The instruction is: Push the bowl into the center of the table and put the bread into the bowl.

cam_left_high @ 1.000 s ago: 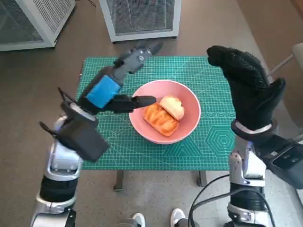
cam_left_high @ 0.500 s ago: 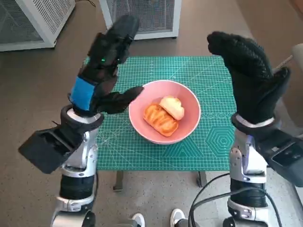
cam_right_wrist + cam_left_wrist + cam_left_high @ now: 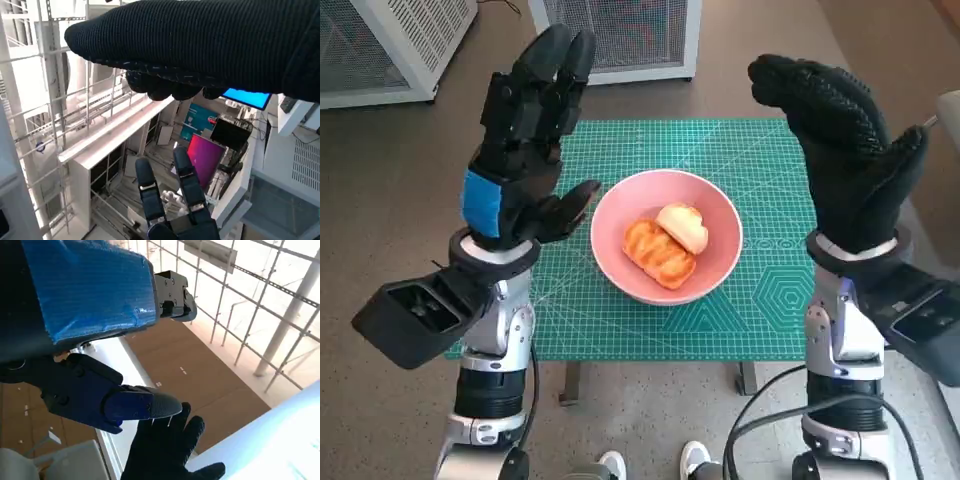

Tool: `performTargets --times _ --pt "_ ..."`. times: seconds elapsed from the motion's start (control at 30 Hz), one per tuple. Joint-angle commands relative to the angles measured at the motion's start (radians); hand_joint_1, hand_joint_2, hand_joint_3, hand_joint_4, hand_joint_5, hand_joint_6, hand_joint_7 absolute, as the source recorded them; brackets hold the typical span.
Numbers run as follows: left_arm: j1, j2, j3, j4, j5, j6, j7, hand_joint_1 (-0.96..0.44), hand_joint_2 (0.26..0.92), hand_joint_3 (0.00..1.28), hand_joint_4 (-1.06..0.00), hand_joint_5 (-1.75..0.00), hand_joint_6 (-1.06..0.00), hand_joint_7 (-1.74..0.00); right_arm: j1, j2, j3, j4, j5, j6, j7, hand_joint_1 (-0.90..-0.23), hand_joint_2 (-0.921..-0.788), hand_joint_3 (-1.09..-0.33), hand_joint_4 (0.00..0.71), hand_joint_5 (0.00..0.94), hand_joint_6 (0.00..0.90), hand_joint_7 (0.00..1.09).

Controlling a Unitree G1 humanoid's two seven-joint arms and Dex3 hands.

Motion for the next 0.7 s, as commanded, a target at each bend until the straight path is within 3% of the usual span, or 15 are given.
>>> performTargets --times 0.03,0.43,0.7 --pt "0.015 0.000 -0.015 -0.005 0.031 -0.030 0.000 -0.59 0.921 0.38 -0.14 -0.02 -0.02 -0.48 0.010 -0.011 0.006 0.001 -0.018 0.004 0.000 -0.501 -0.921 -0.506 0.249 0.002 0.070 0.54" --pt "0.025 0.013 -0.017 -0.006 0.074 -0.071 0.005 -0.60 0.921 0.42 -0.14 -0.01 0.00 -0.49 0.026 -0.013 0.013 -0.030 -0.004 0.026 -0.004 -0.494 -0.921 -0.508 0.249 0.001 0.065 0.56" --pt "0.037 0.019 -0.017 -0.037 0.048 -0.042 0.004 -0.60 0.921 0.44 -0.15 -0.01 0.00 -0.46 0.032 -0.009 0.015 -0.045 -0.001 0.042 -0.010 -0.493 -0.921 -0.509 0.250 0.001 0.060 0.56"
